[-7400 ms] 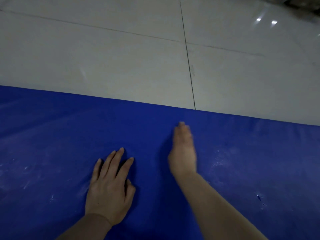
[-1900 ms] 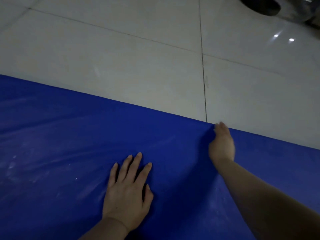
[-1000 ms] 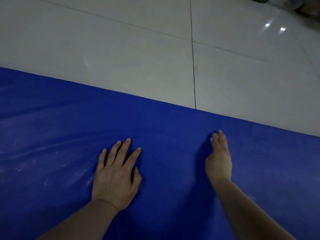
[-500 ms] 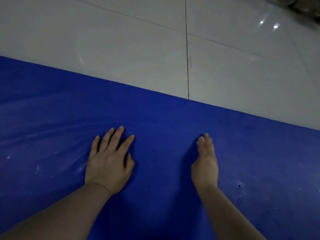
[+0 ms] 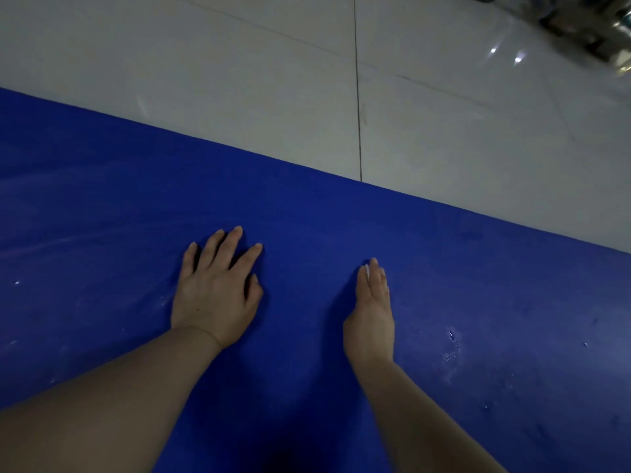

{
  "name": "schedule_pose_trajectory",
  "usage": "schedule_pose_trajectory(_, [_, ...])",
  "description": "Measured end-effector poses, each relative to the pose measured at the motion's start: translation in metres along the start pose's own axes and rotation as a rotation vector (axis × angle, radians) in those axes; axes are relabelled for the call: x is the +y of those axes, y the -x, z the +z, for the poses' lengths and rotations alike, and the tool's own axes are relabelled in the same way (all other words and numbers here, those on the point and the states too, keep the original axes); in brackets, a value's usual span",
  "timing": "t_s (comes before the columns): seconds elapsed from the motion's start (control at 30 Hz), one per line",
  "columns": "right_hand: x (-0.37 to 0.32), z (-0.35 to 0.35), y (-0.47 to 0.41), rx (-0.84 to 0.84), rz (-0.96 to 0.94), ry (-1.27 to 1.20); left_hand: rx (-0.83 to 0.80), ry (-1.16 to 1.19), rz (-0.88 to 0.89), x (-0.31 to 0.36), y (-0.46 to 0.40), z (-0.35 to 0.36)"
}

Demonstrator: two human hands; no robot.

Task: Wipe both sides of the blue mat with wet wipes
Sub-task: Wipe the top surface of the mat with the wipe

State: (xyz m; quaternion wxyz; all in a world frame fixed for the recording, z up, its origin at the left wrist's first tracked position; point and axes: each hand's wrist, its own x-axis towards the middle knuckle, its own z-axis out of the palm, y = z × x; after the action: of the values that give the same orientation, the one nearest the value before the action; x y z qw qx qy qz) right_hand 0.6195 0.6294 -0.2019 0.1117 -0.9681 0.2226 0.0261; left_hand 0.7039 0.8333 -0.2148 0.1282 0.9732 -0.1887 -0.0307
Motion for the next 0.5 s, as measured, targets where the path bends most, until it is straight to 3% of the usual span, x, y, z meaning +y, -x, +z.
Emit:
schedule_pose_trajectory(0.23, [-0.001, -0.003, 0.0, -0.064, 0.027, 0.051, 0.051, 0.096, 0.151, -0.008, 0.048, -0.009])
schedule_pose_trajectory(0.4, [-0.017, -0.01, 0.002, -0.091, 0.091, 0.085, -0.049, -0.02, 0.197, -0.019, 0.064, -0.005])
schedule_pose_trajectory(0.5, [-0.057, -0.002, 0.03, -0.314, -0.229, 0.391, -0.066, -0.037, 0.189, -0.016, 0.061, -0.002])
